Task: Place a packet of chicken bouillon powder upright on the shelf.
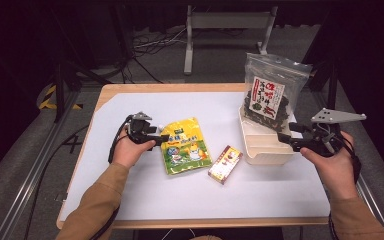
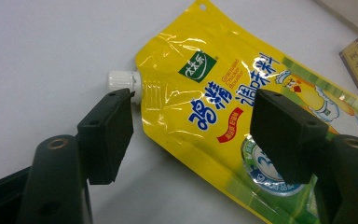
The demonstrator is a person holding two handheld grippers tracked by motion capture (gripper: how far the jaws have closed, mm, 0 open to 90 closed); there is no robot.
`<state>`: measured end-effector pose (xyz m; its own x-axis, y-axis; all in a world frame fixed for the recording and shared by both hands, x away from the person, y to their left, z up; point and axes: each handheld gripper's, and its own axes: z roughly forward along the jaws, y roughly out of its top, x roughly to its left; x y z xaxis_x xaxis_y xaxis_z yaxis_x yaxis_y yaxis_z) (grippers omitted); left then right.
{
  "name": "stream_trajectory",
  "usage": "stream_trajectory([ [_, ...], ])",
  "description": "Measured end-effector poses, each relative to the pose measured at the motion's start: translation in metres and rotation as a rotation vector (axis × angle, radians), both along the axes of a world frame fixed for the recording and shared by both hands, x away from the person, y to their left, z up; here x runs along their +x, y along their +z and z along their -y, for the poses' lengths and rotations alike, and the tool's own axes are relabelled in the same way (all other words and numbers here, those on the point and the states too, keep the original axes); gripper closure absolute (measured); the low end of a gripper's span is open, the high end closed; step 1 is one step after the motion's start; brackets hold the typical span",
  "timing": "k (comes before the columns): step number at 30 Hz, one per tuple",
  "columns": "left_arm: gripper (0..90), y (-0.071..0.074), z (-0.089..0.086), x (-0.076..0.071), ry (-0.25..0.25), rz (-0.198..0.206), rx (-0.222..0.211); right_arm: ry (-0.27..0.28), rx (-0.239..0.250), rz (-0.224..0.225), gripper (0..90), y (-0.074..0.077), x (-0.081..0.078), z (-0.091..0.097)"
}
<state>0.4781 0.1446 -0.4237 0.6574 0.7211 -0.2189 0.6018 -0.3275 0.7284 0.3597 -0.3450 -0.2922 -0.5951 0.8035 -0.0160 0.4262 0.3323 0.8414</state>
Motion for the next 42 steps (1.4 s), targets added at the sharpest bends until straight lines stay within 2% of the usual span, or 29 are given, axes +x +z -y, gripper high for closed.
stream_trajectory([
  [10,31.0,-0.014,0.001,0.005,0.018,-0.038,0.008,0.003,-0.006,-0.005,41.5,-0.002,0.0,-0.002],
  [16,29.1,-0.017,0.004,0.007,0.017,-0.096,0.001,0.007,-0.007,-0.007,41.4,-0.003,-0.001,-0.005],
  [18,29.3,-0.019,0.005,0.008,0.031,-0.124,-0.009,0.01,-0.009,-0.003,41.2,-0.003,-0.001,-0.006],
  [19,29.3,-0.02,0.005,0.008,0.041,-0.135,0.001,0.01,-0.01,-0.003,41.2,-0.004,-0.001,-0.006],
  [22,28.5,-0.02,0.006,0.008,0.044,-0.137,-0.007,0.008,-0.015,-0.001,40.8,-0.004,-0.001,-0.006],
  [24,27.9,-0.02,0.007,0.007,0.03,-0.139,-0.005,0.008,-0.012,-0.004,40.6,-0.005,-0.001,-0.006],
  [26,30.8,-0.02,0.008,0.007,0.027,-0.137,-0.008,0.008,-0.011,-0.004,40.5,-0.005,-0.001,-0.006],
  [30,35.2,-0.018,0.01,0.007,0.04,-0.132,0.028,0.008,-0.005,-0.006,40.2,-0.008,0.0,-0.006],
  [32,39.8,-0.018,0.011,0.007,0.068,-0.138,0.032,0.01,-0.002,-0.007,40.0,-0.008,0.0,-0.006],
  [36,41.5,-0.016,0.017,0.006,0.083,-0.132,0.074,0.014,0.003,-0.009,39.9,-0.01,0.0,-0.006],
  [42,45.9,-0.017,0.016,0.007,0.094,-0.134,0.02,0.012,0.016,-0.012,39.9,-0.012,0.0,-0.002],
])
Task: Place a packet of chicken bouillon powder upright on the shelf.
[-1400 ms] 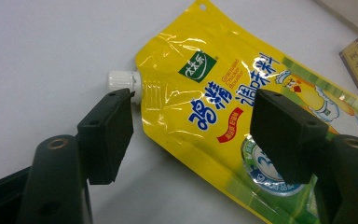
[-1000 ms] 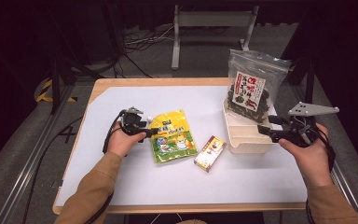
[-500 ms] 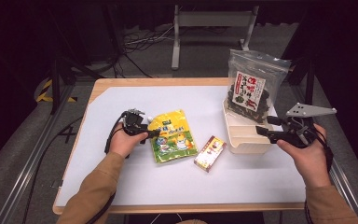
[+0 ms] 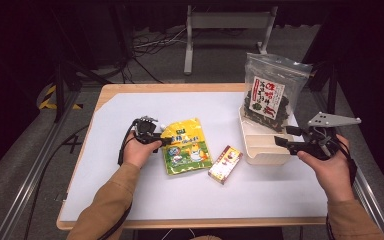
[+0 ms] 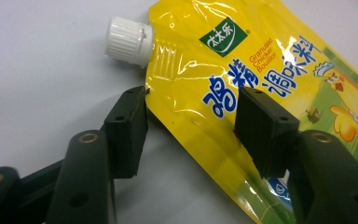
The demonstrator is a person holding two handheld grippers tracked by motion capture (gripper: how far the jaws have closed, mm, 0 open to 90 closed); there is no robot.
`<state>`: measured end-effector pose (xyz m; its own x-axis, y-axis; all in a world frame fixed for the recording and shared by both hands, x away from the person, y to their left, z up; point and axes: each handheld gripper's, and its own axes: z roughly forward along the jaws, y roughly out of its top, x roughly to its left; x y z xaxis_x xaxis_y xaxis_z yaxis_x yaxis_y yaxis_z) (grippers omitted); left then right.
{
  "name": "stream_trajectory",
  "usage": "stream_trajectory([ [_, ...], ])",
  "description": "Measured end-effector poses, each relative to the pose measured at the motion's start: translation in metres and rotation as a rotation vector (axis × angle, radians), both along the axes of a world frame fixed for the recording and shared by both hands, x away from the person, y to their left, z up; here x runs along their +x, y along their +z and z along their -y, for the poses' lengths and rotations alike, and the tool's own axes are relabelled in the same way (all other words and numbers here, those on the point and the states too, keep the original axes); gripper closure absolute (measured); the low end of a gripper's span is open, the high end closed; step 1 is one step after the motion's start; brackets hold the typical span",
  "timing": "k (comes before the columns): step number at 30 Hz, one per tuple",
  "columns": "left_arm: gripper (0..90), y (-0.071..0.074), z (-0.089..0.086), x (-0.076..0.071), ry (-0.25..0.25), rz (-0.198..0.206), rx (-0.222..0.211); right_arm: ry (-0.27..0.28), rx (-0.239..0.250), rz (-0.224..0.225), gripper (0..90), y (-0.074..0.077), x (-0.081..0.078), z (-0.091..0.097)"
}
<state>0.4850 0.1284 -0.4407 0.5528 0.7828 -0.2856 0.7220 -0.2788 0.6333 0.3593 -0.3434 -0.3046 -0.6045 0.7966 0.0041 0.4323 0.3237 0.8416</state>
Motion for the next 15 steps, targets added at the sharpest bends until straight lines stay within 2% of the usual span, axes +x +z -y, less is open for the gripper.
stream_trajectory([
  [2,46.8,-0.001,0.001,0.0,0.008,-0.003,-0.004,-0.001,0.002,-0.002,39.9,0.0,0.0,0.001],
  [4,47.0,-0.001,0.003,0.001,0.011,-0.001,0.01,-0.005,0.013,-0.007,39.9,-0.002,0.0,0.003],
  [7,47.7,0.001,0.009,0.0,0.01,0.011,0.066,-0.002,0.017,-0.007,39.9,-0.004,0.0,0.004],
  [8,50.4,0.002,0.01,0.0,0.008,0.02,0.094,-0.003,0.02,-0.009,39.9,-0.004,0.0,0.004],
  [9,56.7,0.002,0.012,-0.001,0.005,0.027,0.111,-0.002,0.022,-0.011,39.9,-0.005,0.0,0.004],
  [10,57.4,0.002,0.013,-0.001,0.01,0.037,0.124,-0.001,0.02,-0.011,39.9,-0.005,0.0,0.004],
  [15,65.6,0.004,0.013,-0.001,0.024,0.036,0.105,0.002,0.034,-0.015,39.9,-0.007,0.001,0.006],
])
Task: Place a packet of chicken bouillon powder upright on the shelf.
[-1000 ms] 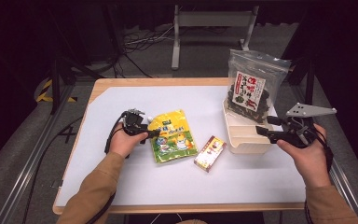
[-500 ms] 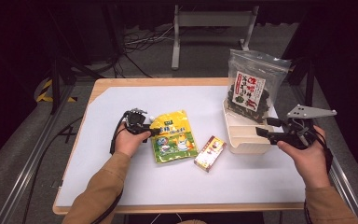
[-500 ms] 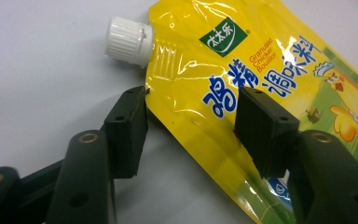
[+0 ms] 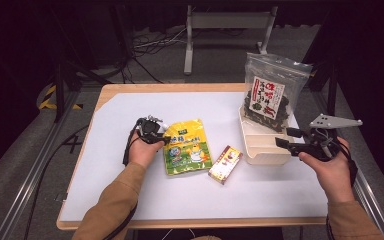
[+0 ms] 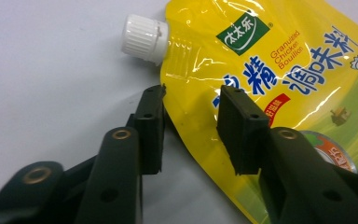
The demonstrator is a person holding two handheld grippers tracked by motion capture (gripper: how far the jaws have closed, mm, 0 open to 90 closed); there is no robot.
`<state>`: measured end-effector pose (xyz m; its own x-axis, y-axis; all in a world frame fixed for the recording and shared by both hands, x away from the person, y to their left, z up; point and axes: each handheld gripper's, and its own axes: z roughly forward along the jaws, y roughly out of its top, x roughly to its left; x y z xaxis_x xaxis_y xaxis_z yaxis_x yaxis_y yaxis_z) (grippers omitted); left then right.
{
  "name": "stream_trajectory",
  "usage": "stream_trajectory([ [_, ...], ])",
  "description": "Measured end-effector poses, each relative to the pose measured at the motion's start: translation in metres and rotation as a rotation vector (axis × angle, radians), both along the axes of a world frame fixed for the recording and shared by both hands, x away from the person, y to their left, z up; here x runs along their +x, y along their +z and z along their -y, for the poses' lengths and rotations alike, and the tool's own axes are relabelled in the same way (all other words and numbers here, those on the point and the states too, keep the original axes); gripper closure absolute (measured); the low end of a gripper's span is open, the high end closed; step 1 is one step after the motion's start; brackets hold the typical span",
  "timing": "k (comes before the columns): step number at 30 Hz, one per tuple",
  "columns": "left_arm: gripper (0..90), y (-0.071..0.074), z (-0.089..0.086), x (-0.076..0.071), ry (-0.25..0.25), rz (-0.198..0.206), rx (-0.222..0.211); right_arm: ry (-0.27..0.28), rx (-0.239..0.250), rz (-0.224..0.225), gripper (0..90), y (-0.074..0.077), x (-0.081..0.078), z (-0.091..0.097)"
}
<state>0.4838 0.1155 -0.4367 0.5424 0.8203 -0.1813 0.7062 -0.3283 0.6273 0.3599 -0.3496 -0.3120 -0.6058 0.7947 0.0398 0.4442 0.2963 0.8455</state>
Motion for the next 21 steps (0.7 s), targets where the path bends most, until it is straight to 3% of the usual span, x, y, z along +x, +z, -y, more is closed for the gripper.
stream_trajectory([
  [7,70.4,0.004,0.001,-0.001,0.001,0.041,-0.048,0.001,0.009,-0.002,39.9,-0.003,0.001,0.002],
  [14,88.3,0.007,0.005,-0.002,-0.025,0.077,-0.092,-0.004,0.02,-0.005,40.0,-0.006,0.0,0.004],
  [21,85.5,0.008,0.013,-0.004,-0.077,0.1,-0.113,-0.004,0.022,0.005,40.0,-0.004,-0.002,0.006],
])
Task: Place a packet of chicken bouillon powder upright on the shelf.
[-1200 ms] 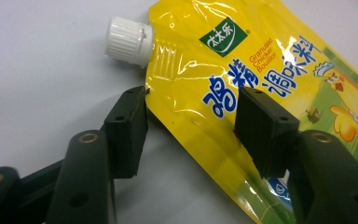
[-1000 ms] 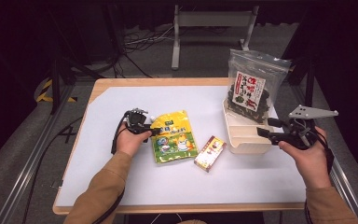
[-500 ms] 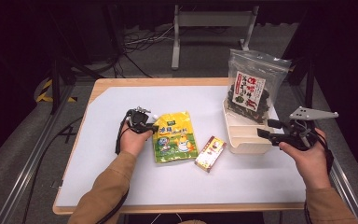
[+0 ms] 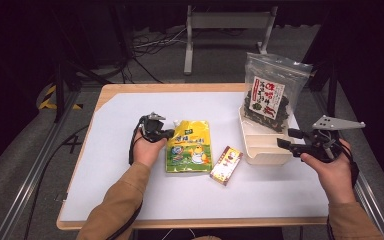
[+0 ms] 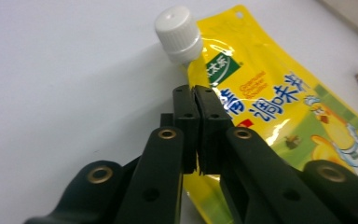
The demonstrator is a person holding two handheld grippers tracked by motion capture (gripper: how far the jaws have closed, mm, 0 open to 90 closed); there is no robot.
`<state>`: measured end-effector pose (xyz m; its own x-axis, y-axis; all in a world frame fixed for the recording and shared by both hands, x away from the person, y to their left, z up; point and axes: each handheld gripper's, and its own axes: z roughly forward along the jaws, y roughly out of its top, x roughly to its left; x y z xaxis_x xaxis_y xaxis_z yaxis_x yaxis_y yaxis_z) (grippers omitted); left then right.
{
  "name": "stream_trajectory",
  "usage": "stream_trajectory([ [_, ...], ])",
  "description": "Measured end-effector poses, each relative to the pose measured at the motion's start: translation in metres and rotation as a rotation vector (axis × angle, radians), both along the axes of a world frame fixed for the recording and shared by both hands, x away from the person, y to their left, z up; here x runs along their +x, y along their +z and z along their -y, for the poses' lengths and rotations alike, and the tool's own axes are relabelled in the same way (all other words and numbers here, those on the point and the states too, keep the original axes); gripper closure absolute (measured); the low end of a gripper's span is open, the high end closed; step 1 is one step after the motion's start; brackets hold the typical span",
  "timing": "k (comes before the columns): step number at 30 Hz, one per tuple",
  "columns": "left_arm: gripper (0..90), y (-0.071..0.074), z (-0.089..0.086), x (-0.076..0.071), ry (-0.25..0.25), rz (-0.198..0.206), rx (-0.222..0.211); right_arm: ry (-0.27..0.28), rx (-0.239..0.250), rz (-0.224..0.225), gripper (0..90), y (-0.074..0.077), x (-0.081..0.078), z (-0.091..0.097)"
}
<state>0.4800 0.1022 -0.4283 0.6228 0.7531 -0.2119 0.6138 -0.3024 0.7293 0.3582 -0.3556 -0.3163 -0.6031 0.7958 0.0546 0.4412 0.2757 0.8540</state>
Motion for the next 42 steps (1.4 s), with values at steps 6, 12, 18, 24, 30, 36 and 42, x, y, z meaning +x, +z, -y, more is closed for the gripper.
stream_trajectory([
  [6,79.8,-0.004,0.013,-0.004,-0.053,0.021,0.061,0.003,0.004,-0.008,40.0,-0.003,0.0,0.0],
  [12,80.2,-0.013,0.011,0.002,-0.055,0.002,0.042,0.006,0.003,-0.007,40.0,-0.002,0.0,-0.001],
  [18,82.9,-0.023,0.009,0.006,-0.052,-0.019,0.001,0.011,0.004,-0.009,40.0,-0.003,0.0,-0.002],
  [24,88.5,-0.02,0.013,0.004,-0.066,0.006,0.035,0.012,0.008,-0.012,40.0,-0.005,0.002,-0.003],
  [30,90.0,-0.017,0.01,0.0,-0.069,0.03,0.008,0.022,0.004,-0.011,40.2,-0.005,0.001,-0.006],
  [36,90.0,0.001,0.003,-0.007,-0.09,0.071,-0.038,0.029,-0.001,-0.008,40.9,-0.003,0.001,-0.009],
  [42,90.0,0.024,0.0,-0.019,-0.117,0.117,-0.068,0.041,-0.005,-0.006,41.7,-0.001,0.001,-0.013],
])
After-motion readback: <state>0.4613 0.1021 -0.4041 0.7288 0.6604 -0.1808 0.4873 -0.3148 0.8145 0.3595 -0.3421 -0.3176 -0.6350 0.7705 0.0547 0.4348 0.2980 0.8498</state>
